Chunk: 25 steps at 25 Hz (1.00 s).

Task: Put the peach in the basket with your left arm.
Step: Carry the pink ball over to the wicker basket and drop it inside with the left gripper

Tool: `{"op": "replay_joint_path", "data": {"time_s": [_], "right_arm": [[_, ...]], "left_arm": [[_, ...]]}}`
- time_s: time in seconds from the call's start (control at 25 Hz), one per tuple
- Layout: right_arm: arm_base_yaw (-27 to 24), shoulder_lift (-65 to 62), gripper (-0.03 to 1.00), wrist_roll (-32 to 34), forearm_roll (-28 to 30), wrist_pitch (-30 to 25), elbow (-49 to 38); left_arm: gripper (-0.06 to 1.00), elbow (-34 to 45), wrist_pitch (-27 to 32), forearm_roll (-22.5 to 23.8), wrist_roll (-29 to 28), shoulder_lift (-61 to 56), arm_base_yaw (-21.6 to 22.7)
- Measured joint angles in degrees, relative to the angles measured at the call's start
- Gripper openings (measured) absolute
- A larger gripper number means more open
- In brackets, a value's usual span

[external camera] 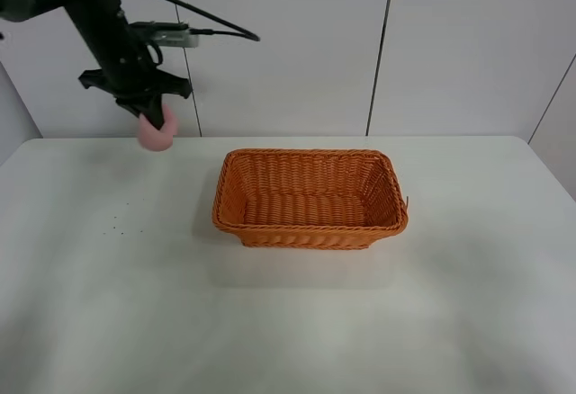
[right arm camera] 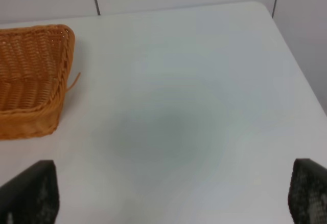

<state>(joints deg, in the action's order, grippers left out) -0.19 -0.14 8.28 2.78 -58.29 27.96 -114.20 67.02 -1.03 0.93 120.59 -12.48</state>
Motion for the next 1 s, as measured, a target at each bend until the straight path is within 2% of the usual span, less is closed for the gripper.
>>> {"op": "replay_joint_path", "data": {"time_s": [0.32, 0.52, 0.72, 0.92, 1.0], "right_arm": [[0.0, 0.0, 0.69, 0.0, -0.02, 0.0, 0.0], [0.0, 0.0, 0.69, 0.0, -0.02, 0.0, 0.0], [0.0, 0.0, 0.69, 0.0, -0.02, 0.0, 0.0], [0.0, 0.0, 0.69, 0.0, -0.02, 0.0, 0.0], [0.0, 0.0, 0.69, 0.0, -0.02, 0.0, 0.0]], "left_arm": [[0.14, -9.88, 0.0, -0.52, -0.05, 8.05, -14.92], [0.14, -13.51, -0.2, -0.7, -0.05, 14.55, -21.14], [0.14, -13.69, -0.67, -1.57, -0.11, 19.56, -24.32], [0.14, -13.69, -1.99, -1.85, 0.07, 22.34, -24.92], [0.21, -13.69, -2.78, -1.8, 0.23, 22.37, -24.92]]}}
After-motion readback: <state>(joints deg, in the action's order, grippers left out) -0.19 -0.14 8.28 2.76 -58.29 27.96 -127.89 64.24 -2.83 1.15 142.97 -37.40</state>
